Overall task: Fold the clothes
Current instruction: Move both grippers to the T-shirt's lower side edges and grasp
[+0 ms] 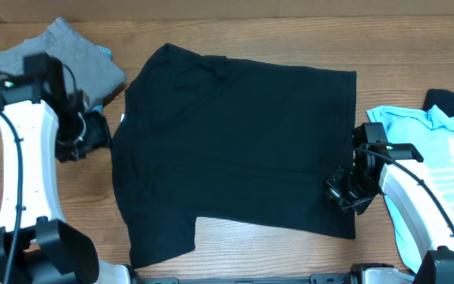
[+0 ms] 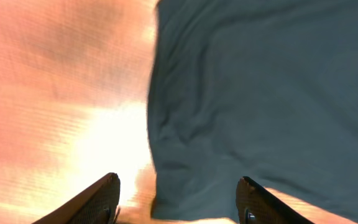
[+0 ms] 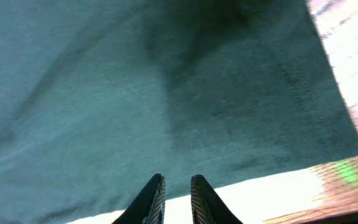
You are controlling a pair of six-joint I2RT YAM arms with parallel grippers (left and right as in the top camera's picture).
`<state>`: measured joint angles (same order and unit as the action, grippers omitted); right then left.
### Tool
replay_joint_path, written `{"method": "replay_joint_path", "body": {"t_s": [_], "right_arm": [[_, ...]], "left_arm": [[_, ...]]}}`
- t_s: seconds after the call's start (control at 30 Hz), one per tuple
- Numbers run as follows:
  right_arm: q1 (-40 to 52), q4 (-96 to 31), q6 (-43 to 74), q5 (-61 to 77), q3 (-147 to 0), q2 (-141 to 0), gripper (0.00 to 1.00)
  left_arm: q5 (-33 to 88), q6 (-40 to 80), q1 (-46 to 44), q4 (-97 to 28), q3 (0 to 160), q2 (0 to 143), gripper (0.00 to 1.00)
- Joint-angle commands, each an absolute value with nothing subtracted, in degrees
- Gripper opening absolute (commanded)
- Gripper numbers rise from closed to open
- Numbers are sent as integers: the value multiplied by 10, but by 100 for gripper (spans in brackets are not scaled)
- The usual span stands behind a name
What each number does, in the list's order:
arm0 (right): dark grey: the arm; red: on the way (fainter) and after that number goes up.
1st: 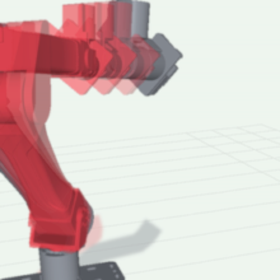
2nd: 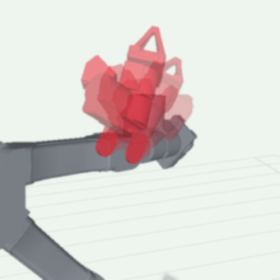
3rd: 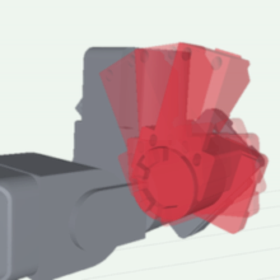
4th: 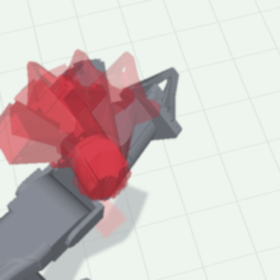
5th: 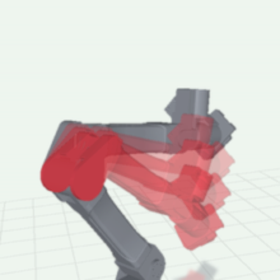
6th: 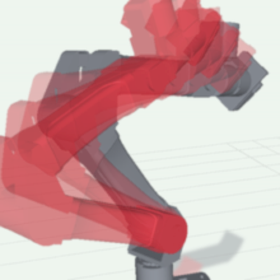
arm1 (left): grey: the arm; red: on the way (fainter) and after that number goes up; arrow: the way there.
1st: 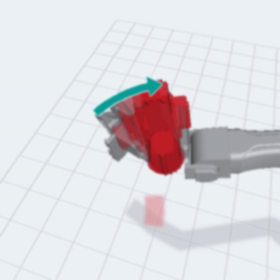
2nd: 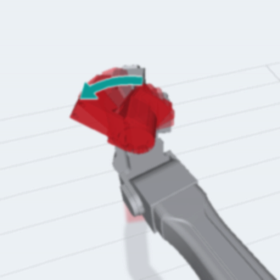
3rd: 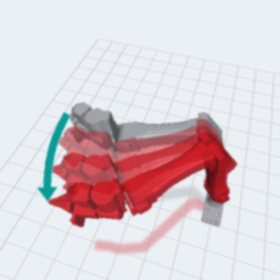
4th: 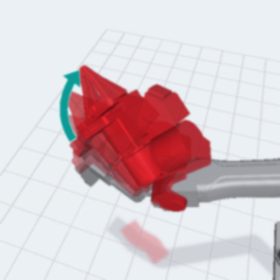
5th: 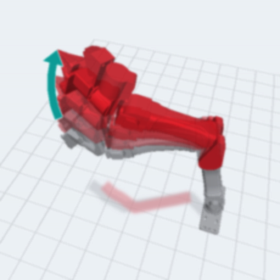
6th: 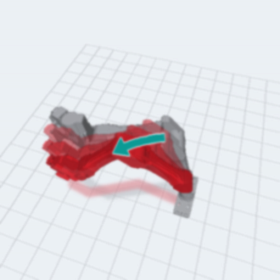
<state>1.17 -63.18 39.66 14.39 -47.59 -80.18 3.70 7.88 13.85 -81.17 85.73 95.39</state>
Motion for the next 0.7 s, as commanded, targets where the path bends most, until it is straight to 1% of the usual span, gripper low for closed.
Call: {"method": "replay_joint_path", "body": {"t_s": [0.0,0.1,0.23,0.3,0.47,0.53,0.67], "right_arm": [[9,-628,380,162,-484,-765,18],[9,-632,381,162,-484,-741,19],[-7,-649,389,162,-484,-721,19],[-25,-664,397,162,-484,-720,19],[-71,-694,407,164,-483,-720,20],[-88,-698,407,164,-483,-720,23],[-117,-701,406,164,-482,-720,26]], "left_arm": [[7,124,136,-787,794,955,64],[6,130,136,-754,751,956,68],[-11,144,143,-693,700,956,68],[-15,144,147,-649,671,957,64],[0,143,149,-574,615,961,62],[6,143,149,-549,601,962,62],[13,143,149,-521,588,963,55]]}}
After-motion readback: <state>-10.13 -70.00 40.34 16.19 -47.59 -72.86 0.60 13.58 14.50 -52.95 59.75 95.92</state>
